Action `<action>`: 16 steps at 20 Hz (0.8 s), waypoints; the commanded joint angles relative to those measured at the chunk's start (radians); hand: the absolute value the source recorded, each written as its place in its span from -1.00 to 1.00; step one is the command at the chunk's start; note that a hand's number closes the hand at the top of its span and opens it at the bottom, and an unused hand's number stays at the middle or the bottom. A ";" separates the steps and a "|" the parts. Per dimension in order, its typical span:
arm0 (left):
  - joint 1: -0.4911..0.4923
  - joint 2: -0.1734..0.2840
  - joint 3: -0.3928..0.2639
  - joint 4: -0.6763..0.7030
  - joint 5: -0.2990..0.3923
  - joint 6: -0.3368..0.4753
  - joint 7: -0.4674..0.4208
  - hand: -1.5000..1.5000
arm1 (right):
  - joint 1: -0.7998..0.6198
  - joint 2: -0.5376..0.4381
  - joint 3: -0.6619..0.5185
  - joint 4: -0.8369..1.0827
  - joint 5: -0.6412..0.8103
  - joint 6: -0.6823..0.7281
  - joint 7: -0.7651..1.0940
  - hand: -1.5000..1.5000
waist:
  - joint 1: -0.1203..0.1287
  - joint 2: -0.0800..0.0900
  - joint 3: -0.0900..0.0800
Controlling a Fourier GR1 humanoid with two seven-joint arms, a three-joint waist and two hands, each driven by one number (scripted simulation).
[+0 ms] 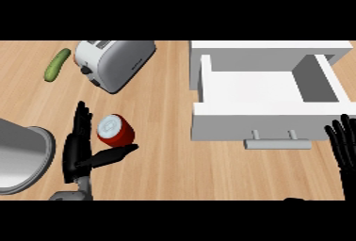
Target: Pick up the can, place it into the drawer and close the drawer
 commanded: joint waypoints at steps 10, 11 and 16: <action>-0.002 -0.024 0.016 0.213 0.054 0.003 -0.201 -1.00 | 0.019 0.028 -0.001 -0.032 0.019 -0.001 0.002 -1.00 | -0.001 0.000 0.000; 0.003 0.037 0.098 0.232 0.099 -0.098 -0.197 -1.00 | -0.052 -0.027 -0.057 0.014 -0.037 0.020 0.036 -1.00 | 0.000 0.000 0.000; -0.077 0.026 0.132 0.382 0.135 -0.098 -0.261 -1.00 | 0.021 0.012 -0.027 -0.022 -0.014 0.037 -0.006 -1.00 | -0.003 0.001 0.000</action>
